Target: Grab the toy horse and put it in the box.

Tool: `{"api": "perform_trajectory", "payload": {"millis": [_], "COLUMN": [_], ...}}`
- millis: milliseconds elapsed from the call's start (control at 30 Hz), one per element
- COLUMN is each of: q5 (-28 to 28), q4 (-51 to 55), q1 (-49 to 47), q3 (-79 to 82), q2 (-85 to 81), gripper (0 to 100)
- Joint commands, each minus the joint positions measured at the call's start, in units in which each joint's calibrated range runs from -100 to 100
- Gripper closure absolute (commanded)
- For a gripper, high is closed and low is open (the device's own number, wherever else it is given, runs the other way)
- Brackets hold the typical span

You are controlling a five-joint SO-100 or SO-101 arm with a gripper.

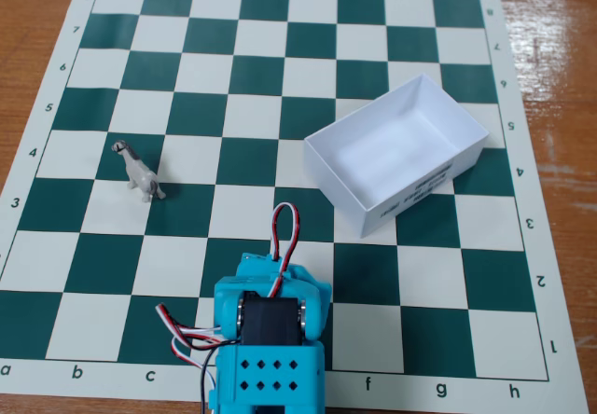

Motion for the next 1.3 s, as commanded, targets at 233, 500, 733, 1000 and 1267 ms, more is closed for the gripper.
{"api": "perform_trajectory", "payload": {"millis": [233,500,733,1000,1267], "q5": [0.1,0.1,0.1,0.1,0.5], "q4": [0.3,0.3,0.3,-0.4,0.1], "q1": [-0.2,-0.2,-0.1,0.7,-0.1], "q3": [0.4,0.4,0.4,0.4,0.4], "q2": [-0.3,-0.3,-0.2,1.2,0.3], "gripper": [100,100,100,100,100]}}
